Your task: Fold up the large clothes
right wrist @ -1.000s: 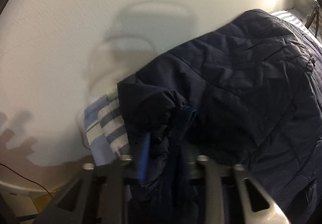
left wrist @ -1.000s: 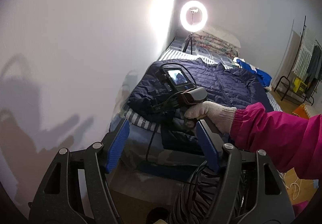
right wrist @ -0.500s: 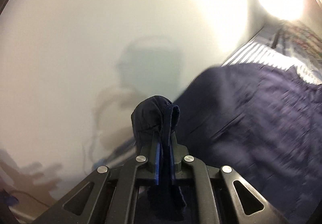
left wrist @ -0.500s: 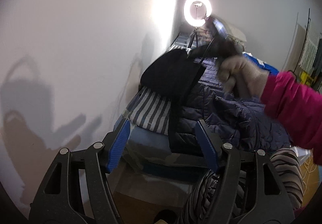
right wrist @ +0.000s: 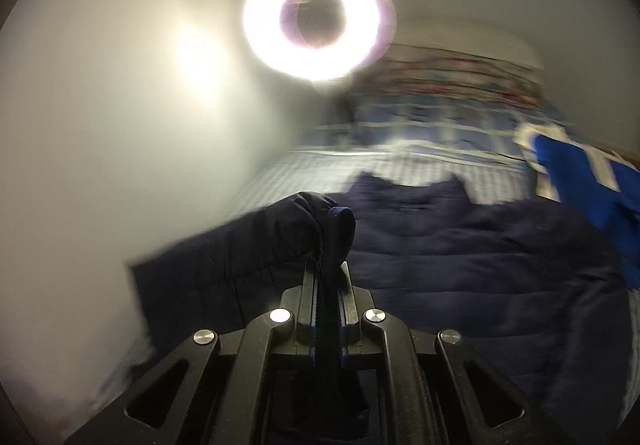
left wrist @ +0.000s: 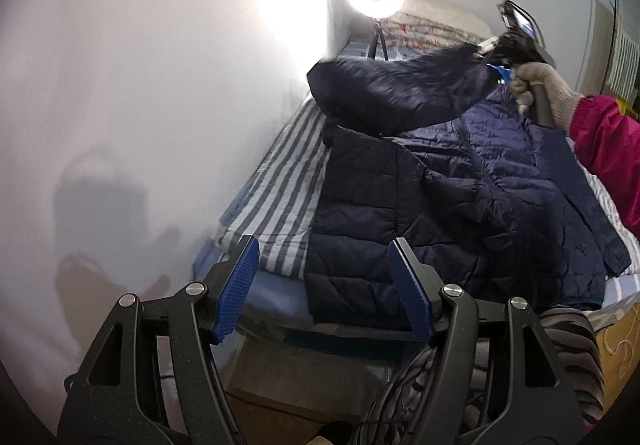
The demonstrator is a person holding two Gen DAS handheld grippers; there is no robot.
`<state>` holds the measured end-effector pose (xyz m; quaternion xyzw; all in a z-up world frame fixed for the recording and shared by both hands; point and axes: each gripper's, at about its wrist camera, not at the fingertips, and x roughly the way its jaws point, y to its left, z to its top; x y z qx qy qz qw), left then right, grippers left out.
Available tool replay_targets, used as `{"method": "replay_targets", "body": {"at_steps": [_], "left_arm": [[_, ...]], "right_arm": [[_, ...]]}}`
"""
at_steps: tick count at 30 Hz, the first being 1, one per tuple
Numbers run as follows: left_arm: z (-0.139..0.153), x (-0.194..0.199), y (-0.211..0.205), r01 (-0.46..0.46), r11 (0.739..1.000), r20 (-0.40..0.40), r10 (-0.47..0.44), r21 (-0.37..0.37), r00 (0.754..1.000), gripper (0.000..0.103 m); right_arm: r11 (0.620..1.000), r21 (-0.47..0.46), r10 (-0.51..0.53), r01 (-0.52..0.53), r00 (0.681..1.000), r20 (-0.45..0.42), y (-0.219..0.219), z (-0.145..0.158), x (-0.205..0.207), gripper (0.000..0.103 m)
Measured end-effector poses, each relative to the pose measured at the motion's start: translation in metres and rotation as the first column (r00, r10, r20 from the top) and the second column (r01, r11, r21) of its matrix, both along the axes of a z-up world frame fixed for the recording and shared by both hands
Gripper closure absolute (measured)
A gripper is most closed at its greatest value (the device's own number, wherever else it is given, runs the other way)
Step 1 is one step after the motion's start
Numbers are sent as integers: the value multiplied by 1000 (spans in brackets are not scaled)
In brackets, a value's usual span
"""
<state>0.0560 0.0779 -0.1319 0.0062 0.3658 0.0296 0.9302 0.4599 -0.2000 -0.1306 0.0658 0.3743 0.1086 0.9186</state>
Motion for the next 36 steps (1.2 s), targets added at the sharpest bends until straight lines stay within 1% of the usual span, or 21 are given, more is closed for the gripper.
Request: {"method": "replay_targets", "body": {"at_steps": [2,3,5,7,9,12,15,17,18,19,20,21,24,27,29,31,32,33,34,36], "left_arm": [[-5,14,-5,11,1000,-15,-11,13,1000,33],[-8,23,-9,13,1000,-23,-12,21,1000,34],[-11,36,-13,14,1000,-35,-13,20,999,33],[-11,44,-17,16,1000,-43,-15,16,999,34],[-14,47,-21,20,999,-48,-18,32,999,34],[-16,49,-23,18,998,-67,-14,54,998,34],[-17,49,-22,-2,998,-73,6,58,997,34],[-15,48,-21,-10,998,-70,13,57,997,34],[-13,47,-21,-10,998,-66,14,59,998,34],[-13,47,-23,-9,998,-63,13,60,998,34],[-11,46,-24,-7,998,-59,10,64,998,34],[-9,45,-25,-3,998,-54,7,66,999,34],[-1,40,-28,7,998,-32,-5,70,999,34],[7,37,-29,27,998,-16,-26,64,1000,34],[15,34,-28,36,998,6,-37,46,999,33],[26,31,-28,60,998,39,-61,20,997,33],[33,30,-28,75,997,62,-75,10,995,33],[42,29,-30,90,996,83,-91,10,992,34],[51,28,-31,103,995,101,-104,13,989,33],[68,26,-35,133,991,138,-134,16,981,33]], "right_arm": [[999,-23,-50,49,998,-45,-31,-25,14,98],[997,-37,-65,63,996,-55,-42,-26,12,98],[995,-56,-91,87,993,-77,-62,-49,20,98],[993,-63,-106,100,989,-103,-73,-69,27,98],[993,-71,-107,99,987,-117,-82,-85,36,98],[990,-83,-121,110,984,-133,-85,-95,39,98],[982,-115,-166,147,970,-176,-94,-115,48,98],[973,-156,-201,171,958,-204,-99,-125,50,97],[968,-177,-217,181,952,-215,-100,-129,50,92],[962,-196,-231,188,946,-227,-101,-132,50,77],[960,-207,-236,189,943,-233,-102,-132,49,70],[960,-209,-235,187,943,-236,-103,-129,46,63],[970,-150,-222,193,953,-208,-110,-110,30,61],[982,-62,-186,179,970,-155,-118,-78,-1,61],[988,-38,-152,149,983,-106,-122,-49,-34,61],[992,-43,-123,120,990,-63,-126,-21,-68,61],[993,-44,-116,114,992,-47,-128,-9,-79,61],[993,-43,-109,108,994,-26,-132,5,-96,61],[993,-35,-112,112,994,3,-139,25,-123,61],[991,-9,-133,133,991,33,-149,52,-154,61]]}}
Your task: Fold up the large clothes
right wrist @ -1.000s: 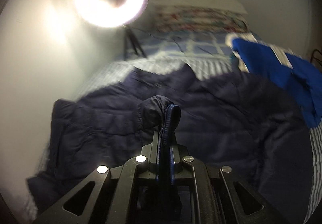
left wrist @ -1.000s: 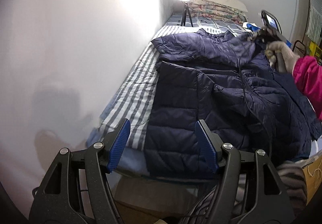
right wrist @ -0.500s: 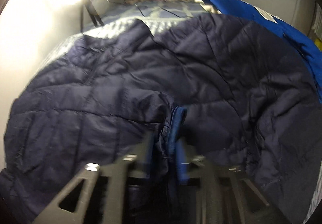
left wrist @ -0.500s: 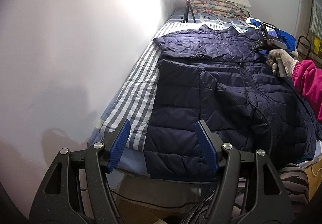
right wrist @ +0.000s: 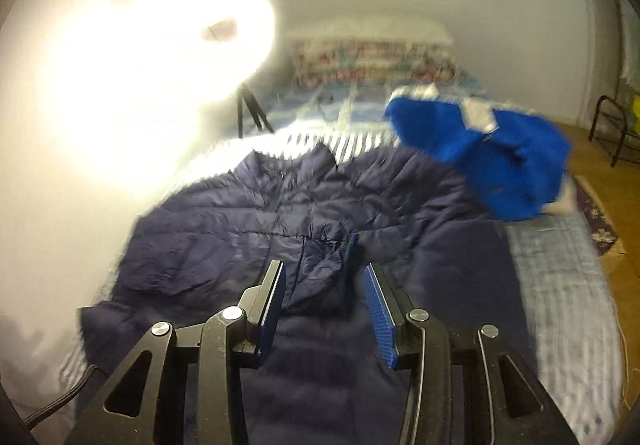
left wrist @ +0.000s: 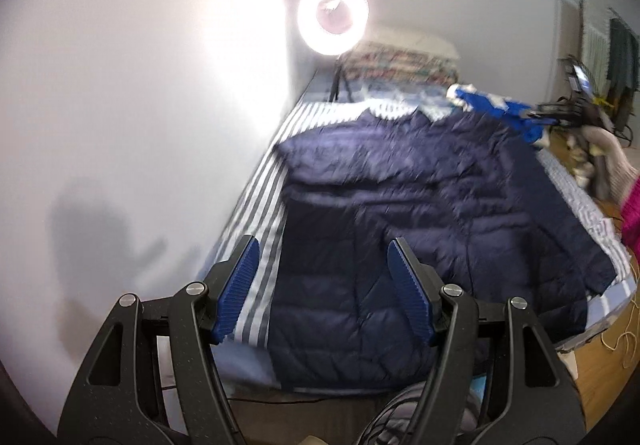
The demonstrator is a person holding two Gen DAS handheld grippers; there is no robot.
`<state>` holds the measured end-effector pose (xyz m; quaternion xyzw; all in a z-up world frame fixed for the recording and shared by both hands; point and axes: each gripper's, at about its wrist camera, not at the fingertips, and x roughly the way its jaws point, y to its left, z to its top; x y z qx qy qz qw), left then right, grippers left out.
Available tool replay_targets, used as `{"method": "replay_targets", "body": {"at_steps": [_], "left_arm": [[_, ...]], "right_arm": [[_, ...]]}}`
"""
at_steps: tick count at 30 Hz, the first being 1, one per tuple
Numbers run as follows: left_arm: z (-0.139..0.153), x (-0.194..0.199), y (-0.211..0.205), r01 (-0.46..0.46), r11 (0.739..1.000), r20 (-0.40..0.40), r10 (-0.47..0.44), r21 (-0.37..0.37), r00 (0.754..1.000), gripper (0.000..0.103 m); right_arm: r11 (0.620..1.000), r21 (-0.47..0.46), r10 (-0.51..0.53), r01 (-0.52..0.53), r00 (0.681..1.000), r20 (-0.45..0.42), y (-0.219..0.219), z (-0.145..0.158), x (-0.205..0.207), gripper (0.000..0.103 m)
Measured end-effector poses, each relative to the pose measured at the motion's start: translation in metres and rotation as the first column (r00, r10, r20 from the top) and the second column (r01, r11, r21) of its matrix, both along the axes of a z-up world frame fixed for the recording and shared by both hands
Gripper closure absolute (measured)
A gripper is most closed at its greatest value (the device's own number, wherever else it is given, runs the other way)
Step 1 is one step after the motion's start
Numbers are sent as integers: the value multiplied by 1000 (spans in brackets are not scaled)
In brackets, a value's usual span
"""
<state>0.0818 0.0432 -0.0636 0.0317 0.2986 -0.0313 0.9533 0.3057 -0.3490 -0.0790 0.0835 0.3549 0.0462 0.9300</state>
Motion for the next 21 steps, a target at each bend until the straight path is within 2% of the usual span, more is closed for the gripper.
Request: {"method": "replay_targets", "body": {"at_steps": [4,11,13,14,15,16,18,21], "left_arm": [[37,-4,-7,73,997,66,-71,-24,995,33],[110,-7,-23,209,973,165,-190,-103,968,33],[124,-1,-37,280,954,163,-261,-108,952,33],[127,3,-46,301,947,159,-282,-110,946,33],[127,5,-53,313,943,156,-294,-112,943,33],[126,10,-65,338,934,143,-321,-113,936,33],[119,21,-96,407,907,100,-397,-111,912,33],[95,29,-154,521,847,34,-521,-104,853,33]], "right_arm": [[996,44,-79,77,995,56,-27,57,-86,60],[985,-45,-155,165,975,161,-41,129,-217,60],[980,-54,-176,190,965,196,-45,144,-248,57],[977,-57,-187,203,959,211,-47,148,-263,54],[974,-57,-201,218,954,223,-50,152,-279,45],[970,-60,-214,234,948,237,-53,153,-298,42],[964,-69,-233,256,942,240,-56,151,-318,42],[947,-100,-277,306,933,229,-60,138,-346,42]]}}
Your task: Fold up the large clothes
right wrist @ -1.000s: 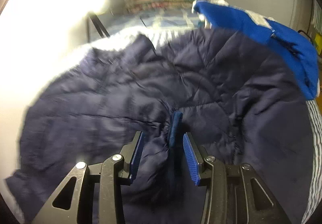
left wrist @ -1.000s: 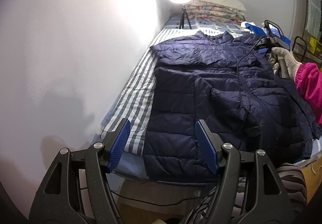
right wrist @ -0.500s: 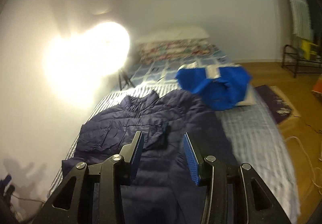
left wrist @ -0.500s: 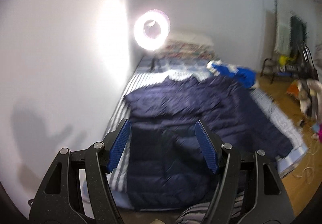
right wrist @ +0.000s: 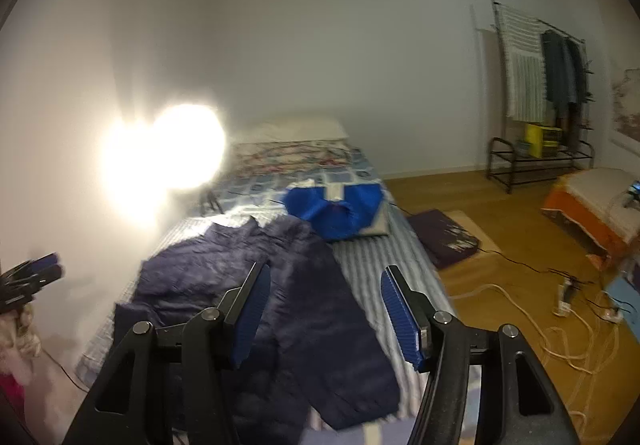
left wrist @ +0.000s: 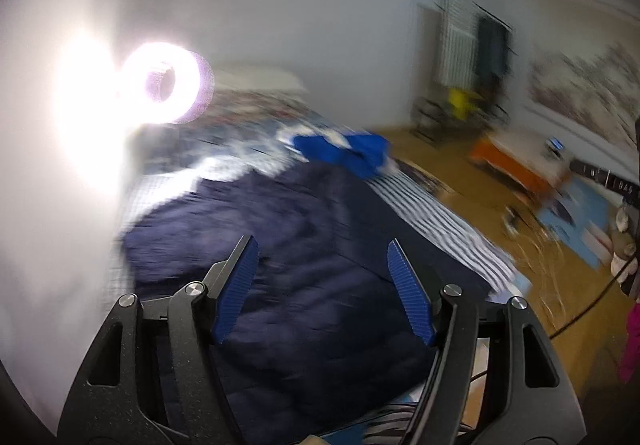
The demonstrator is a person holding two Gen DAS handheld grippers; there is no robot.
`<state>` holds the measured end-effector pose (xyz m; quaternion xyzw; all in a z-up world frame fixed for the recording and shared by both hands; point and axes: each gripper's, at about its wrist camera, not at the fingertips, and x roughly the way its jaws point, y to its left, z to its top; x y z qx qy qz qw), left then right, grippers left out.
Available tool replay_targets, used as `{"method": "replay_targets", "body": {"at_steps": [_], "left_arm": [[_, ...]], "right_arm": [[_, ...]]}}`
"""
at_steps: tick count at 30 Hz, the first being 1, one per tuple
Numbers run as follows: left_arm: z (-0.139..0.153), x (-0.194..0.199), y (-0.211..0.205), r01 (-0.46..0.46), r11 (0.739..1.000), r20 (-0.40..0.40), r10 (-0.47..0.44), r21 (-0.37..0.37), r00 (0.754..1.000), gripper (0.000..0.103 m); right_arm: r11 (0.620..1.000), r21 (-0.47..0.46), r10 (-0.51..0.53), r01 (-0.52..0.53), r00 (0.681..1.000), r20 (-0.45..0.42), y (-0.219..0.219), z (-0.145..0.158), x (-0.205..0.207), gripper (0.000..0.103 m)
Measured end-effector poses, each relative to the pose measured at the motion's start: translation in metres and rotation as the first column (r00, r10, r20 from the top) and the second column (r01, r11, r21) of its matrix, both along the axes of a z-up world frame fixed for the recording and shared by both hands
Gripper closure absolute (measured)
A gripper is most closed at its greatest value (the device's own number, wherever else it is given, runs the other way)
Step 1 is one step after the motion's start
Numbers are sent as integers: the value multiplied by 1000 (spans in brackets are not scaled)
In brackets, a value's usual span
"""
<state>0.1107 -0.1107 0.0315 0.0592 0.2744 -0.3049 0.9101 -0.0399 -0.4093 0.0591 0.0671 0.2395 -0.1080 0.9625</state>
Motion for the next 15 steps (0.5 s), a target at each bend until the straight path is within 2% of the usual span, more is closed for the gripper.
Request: {"method": "replay_targets", "body": {"at_steps": [4,9,11,15], "left_arm": [[-41,2,-87,171,985,-99,-167,27,981,33],[-105,-2,-185,317,947,-252,-294,57,922,33],[-134,-7,-225,385,919,-316,-342,86,885,33],[-177,-25,-283,469,867,-374,-385,165,844,33]], "right_arm": [[998,4,-70,70,997,-38,-12,-24,-24,42],[992,13,-121,123,988,-95,-26,-54,-38,42],[990,17,-135,138,985,-112,-32,-64,-46,42],[983,40,-171,177,977,-129,-45,-79,-61,42]]}}
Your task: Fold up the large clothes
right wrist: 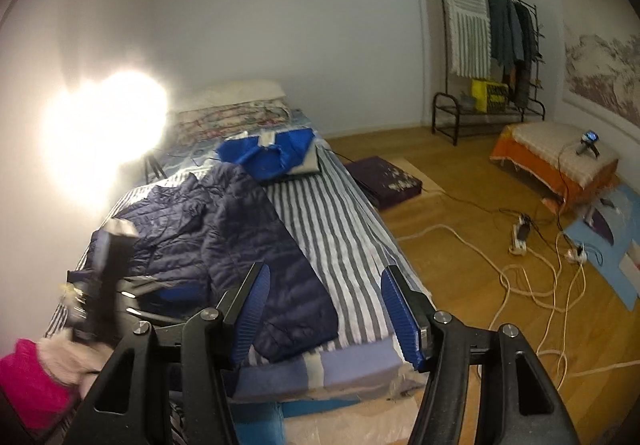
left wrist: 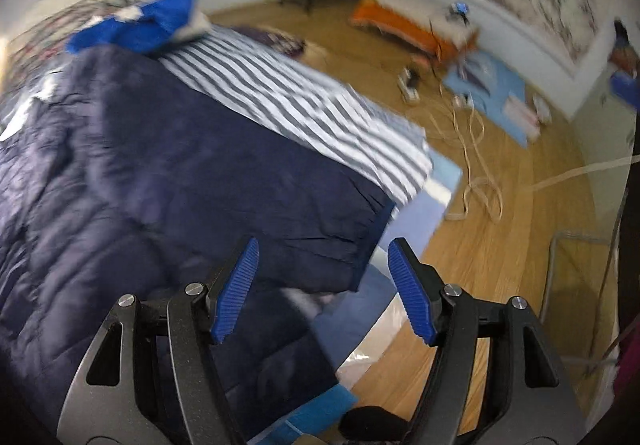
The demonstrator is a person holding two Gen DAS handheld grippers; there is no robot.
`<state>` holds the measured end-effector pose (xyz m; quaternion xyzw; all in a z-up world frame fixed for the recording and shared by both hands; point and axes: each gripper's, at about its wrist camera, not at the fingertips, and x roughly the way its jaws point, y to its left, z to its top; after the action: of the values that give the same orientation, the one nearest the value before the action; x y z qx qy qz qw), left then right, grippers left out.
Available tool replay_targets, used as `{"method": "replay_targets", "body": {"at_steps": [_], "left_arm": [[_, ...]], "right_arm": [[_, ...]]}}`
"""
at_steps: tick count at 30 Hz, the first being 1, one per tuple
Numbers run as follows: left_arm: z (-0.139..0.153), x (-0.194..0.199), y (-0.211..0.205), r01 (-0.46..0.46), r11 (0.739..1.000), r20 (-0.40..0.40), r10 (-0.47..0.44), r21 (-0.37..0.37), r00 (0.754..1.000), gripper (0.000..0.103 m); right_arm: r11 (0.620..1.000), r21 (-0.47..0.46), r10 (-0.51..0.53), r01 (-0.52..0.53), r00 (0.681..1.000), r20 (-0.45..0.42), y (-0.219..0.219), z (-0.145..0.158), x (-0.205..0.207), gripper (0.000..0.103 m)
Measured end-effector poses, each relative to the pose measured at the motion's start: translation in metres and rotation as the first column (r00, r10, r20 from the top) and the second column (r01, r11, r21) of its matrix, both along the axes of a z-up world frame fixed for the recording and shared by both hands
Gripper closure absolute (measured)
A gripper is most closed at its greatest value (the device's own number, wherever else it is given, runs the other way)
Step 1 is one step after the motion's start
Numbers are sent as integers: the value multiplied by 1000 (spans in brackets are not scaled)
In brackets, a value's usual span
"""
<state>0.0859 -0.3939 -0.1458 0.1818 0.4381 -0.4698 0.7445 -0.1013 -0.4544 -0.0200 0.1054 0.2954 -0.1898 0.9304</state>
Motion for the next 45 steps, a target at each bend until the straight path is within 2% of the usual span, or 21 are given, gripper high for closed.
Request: {"method": "replay_targets", "body": {"at_steps": [6,10,17,18,19,20,22,27,31,34,37,41,44,45], "left_arm": [[-47,-15,-50,74,991,-11,-73,111,997,33],[-65,-20,-69,86,981,54,-97,173,994,33],[-100,-18,-92,46,955,162,-97,294,982,33],[-101,-17,-92,44,955,162,-96,294,982,36],[-99,-16,-91,47,957,154,-94,286,984,48],[-97,-14,-89,61,961,128,-98,269,987,56],[-90,-8,-86,79,971,74,-99,228,992,81],[-60,13,-63,41,995,-30,-39,89,999,98],[-30,48,-29,-38,999,-109,35,-22,993,99],[-2,79,10,-124,988,-108,115,-88,987,99],[23,121,62,-236,961,-126,219,-146,968,100],[43,170,121,-345,922,-97,333,-176,938,100],[49,203,169,-432,882,-72,427,-188,902,100],[48,210,179,-452,871,-72,447,-191,892,100]], "right_arm": [[998,-33,-56,54,996,-65,-14,-20,-11,42],[995,-27,-101,99,991,-92,-28,-37,-13,42],[991,16,-127,130,983,-134,-43,-65,-11,42],[991,19,-127,131,983,-135,-42,-67,-11,42],[991,22,-127,131,983,-134,-42,-67,-11,42],[991,25,-127,132,983,-133,-42,-67,-10,42],[991,29,-126,131,984,-128,-43,-67,-8,42],[993,23,-111,114,986,-122,-37,-66,1,42],[996,34,-79,84,989,-126,-29,-70,16,42],[998,37,-51,56,990,-133,-20,-75,31,42],[999,28,-12,16,990,-142,-6,-79,52,42],[999,26,49,-46,989,-143,12,-84,82,42],[994,35,108,-104,982,-153,29,-92,113,48],[991,40,129,-124,979,-158,35,-95,124,54]]}}
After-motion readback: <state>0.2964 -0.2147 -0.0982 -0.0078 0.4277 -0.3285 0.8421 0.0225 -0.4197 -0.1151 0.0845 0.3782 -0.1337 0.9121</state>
